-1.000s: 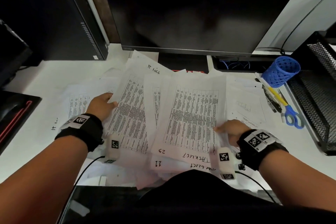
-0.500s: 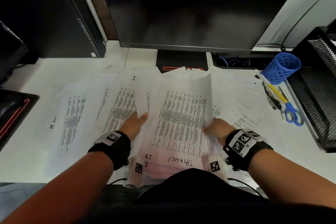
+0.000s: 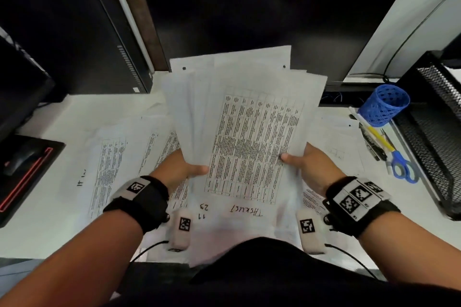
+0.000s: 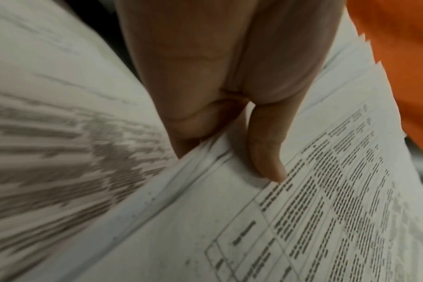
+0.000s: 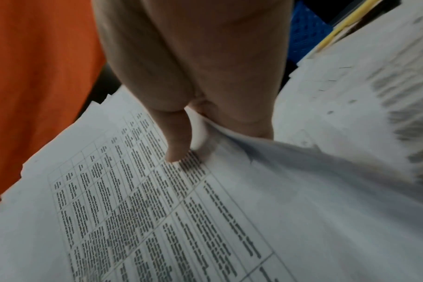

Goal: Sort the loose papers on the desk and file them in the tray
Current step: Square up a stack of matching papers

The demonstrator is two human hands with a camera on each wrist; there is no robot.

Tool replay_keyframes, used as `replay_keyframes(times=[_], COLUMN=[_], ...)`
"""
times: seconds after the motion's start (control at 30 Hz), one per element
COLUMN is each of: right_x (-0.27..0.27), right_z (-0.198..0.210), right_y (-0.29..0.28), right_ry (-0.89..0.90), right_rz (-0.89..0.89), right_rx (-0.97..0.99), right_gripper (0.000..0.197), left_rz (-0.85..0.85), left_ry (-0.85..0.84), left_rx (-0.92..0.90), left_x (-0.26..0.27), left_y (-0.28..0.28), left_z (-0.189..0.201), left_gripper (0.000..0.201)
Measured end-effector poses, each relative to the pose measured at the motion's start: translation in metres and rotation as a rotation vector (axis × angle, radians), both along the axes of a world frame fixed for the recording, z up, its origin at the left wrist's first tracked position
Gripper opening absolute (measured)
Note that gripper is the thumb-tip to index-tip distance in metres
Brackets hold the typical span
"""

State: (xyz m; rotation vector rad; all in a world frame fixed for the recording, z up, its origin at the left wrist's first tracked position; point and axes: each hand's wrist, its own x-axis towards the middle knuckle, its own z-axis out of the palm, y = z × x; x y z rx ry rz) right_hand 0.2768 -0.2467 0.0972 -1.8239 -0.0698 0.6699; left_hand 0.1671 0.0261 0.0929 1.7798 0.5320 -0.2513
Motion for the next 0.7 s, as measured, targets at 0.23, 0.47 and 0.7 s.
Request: replay_keyframes(times=[0.23, 0.47, 0.7], right_x=[0.004, -0.002, 0.005], right_z=[0.059, 0.072, 0.097], right_y=[0.012, 0.007, 0.012], right_ry=[-0.324, -0.384, -0.758], right_rz=[-0.161, -0.127, -0.262], right_rx=[0.294, 0.398, 0.42], right_gripper=[0.036, 0.036, 0.069], left_rz=[0.169, 0.052, 0.153], left_ry=[-0.235, -0.333, -0.403], left_rx=[0.025, -0.027, -0.1], left_x=[0.03, 0.031, 0.038], left_y=[-0.004, -0.031, -0.035], left_z=[0.055, 0.074, 0.074], left_gripper=[0.057, 0.054, 0.062])
